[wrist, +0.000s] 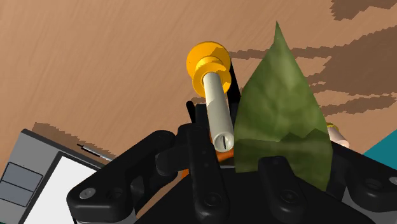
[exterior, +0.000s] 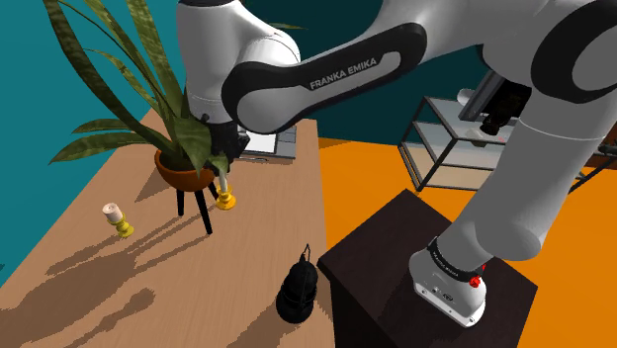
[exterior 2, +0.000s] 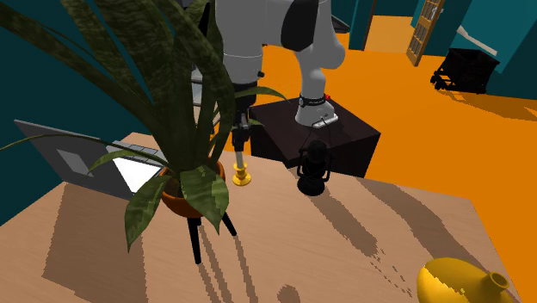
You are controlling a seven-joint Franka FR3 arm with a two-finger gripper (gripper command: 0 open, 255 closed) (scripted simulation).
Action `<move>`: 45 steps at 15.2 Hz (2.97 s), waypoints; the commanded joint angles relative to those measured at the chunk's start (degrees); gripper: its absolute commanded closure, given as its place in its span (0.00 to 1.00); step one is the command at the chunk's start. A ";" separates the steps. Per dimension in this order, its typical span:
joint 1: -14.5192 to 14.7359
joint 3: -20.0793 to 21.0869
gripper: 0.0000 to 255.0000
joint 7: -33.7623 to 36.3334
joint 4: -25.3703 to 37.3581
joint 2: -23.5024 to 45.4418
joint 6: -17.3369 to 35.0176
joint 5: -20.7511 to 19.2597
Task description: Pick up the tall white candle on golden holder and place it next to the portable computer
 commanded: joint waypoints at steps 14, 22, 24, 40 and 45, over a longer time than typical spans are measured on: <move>-0.20 0.74 1.00 -2.21 8.13 -2.72 -10.30 2.43; 0.13 0.98 1.00 -2.89 14.07 -2.90 -16.35 2.81; 0.27 1.03 1.00 -3.00 15.75 -2.78 -17.92 2.80; -8.46 -3.83 1.00 -17.20 10.91 -11.79 -19.54 9.08; -12.29 -7.37 1.00 -24.75 7.57 -14.76 -18.42 11.18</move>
